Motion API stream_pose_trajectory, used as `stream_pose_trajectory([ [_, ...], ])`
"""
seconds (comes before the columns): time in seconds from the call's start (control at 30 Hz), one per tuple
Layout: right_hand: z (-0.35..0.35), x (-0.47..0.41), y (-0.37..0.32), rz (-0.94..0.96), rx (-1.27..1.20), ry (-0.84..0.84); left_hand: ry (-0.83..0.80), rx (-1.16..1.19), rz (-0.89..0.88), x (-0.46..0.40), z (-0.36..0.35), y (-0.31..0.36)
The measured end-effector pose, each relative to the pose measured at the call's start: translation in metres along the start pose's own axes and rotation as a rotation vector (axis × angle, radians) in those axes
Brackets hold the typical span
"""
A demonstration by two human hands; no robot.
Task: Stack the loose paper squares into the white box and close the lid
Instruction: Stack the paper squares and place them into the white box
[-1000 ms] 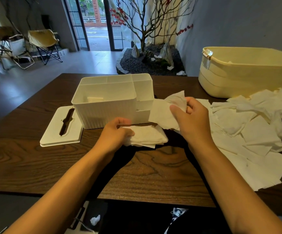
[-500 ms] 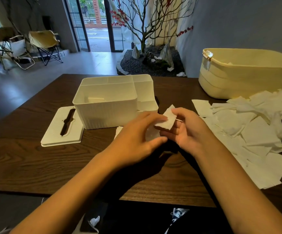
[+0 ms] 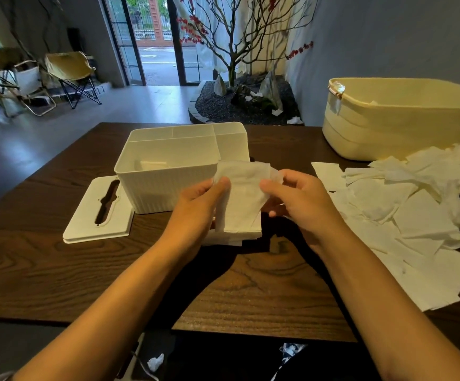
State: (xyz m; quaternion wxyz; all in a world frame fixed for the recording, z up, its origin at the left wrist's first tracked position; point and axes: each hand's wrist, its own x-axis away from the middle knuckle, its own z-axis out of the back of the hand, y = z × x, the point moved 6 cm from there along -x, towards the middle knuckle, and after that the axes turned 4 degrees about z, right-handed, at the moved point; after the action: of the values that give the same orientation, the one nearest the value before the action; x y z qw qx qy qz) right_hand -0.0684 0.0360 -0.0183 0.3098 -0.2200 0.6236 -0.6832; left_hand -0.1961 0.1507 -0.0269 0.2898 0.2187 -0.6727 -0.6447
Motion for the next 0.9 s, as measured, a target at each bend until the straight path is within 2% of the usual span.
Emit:
stream_pose_trajectory([
  [0.13, 0.009, 0.003, -0.012, 0.258, 0.305, 0.196, 0.065, -0.037, -0.002, -0.005, 0.001, -0.002],
  [0.27, 0.011, 0.012, -0.024, 0.396, 0.388, 0.291, 0.116, -0.067, -0.018, -0.005, 0.001, -0.001],
  [0.37, 0.012, 0.01, -0.024, 0.375, 0.36, 0.262, 0.128, -0.047, -0.065, -0.005, 0.003, 0.003],
  [0.47, 0.006, 0.006, -0.019, 0.28, 0.153, 0.126, 0.05, -0.117, -0.106, -0.002, -0.005, 0.008],
  [0.57, 0.004, 0.005, -0.018, 0.259, 0.042, 0.086, 0.008, -0.124, -0.062, -0.001, -0.011, 0.007],
  [0.7, 0.004, 0.002, -0.015, 0.287, 0.154, 0.066, -0.008, -0.042, -0.061, 0.0, -0.011, 0.01],
  [0.8, 0.008, -0.001, -0.016, 0.276, 0.202, 0.129, -0.077, -0.123, -0.114, 0.004, -0.018, 0.012],
  [0.9, 0.01, -0.004, -0.017, 0.307, 0.261, 0.146, -0.082, -0.119, -0.054, 0.005, -0.019, 0.005],
])
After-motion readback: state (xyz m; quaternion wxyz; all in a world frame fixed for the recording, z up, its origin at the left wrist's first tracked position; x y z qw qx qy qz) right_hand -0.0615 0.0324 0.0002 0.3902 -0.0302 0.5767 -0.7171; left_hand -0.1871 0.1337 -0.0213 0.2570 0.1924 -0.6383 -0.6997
